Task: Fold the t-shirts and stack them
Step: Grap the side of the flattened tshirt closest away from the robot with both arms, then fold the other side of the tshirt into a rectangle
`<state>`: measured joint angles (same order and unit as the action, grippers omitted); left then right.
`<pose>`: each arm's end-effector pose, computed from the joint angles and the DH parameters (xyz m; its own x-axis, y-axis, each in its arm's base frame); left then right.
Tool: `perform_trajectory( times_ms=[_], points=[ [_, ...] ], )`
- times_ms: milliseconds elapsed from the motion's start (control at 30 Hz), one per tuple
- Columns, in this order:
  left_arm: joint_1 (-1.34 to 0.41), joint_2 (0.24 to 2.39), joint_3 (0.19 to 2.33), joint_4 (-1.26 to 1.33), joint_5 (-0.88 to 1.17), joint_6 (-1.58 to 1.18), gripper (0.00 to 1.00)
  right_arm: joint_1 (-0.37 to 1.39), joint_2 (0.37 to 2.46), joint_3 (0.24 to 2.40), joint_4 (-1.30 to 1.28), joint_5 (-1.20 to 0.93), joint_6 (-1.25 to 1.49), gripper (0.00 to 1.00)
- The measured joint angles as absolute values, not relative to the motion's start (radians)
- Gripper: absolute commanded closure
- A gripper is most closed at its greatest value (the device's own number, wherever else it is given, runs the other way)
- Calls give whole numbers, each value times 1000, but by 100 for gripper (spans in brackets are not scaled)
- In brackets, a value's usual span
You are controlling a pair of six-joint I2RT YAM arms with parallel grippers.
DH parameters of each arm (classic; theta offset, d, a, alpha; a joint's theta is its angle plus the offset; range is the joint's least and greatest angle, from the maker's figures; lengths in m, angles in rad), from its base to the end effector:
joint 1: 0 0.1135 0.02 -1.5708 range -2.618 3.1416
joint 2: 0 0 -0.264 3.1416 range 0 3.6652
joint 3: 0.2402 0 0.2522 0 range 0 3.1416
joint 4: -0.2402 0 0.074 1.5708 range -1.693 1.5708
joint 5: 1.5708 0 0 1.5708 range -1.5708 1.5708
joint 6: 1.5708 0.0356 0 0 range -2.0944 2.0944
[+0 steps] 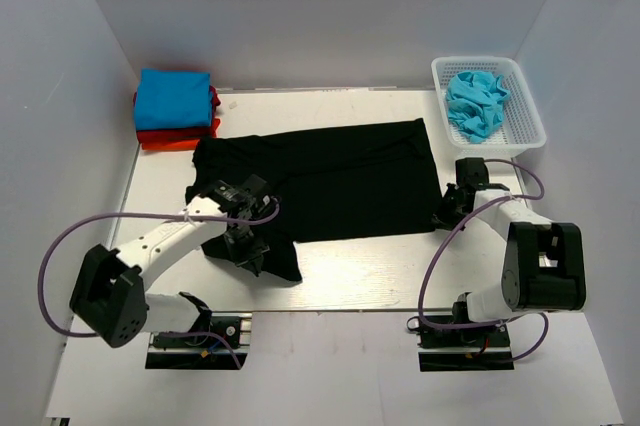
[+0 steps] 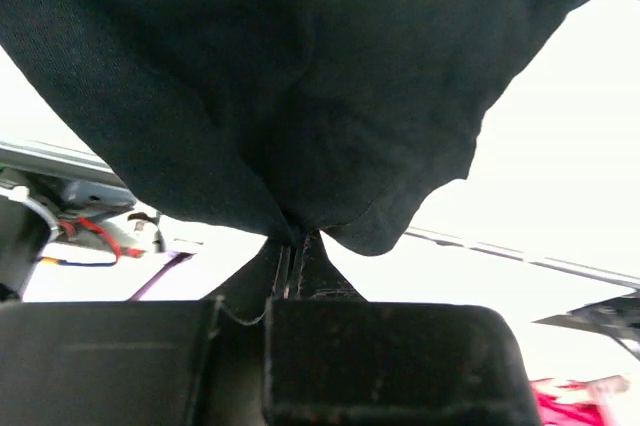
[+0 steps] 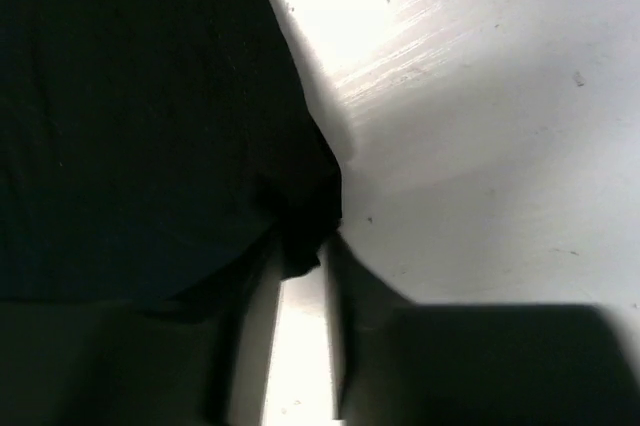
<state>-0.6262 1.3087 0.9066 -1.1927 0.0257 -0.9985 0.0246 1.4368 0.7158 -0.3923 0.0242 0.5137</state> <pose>0.1598 -0.1167 0.2183 -0.9308 -0.3639 0.0346 -0.3639 0.9314 0.0063 0.2567 0.0055 0.1602 -0.7880 0.4720 -0.3954 0.4286 0.8815 0.1981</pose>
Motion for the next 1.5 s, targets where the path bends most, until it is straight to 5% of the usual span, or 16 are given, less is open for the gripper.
perform_trajectory(
  times_ms=[33,67,400,900,1500],
  points=[
    [-618,1296,909,-1192,25,-1008,100,25,1441,716,-388,22,517,96],
    [-609,1280,912,-1185,23,-1015,100,25,1444,717,-384,20,512,100],
    [-496,1216,949,-1054,0,-1056,100,26,1458,792,-483,12,491,100],
    [-243,1447,1286,-847,-137,-873,100,29,1677,1227,-636,-14,442,100],
    [-113,1586,1314,-533,-93,-624,100,57,2001,1758,-759,15,335,100]
  ],
)
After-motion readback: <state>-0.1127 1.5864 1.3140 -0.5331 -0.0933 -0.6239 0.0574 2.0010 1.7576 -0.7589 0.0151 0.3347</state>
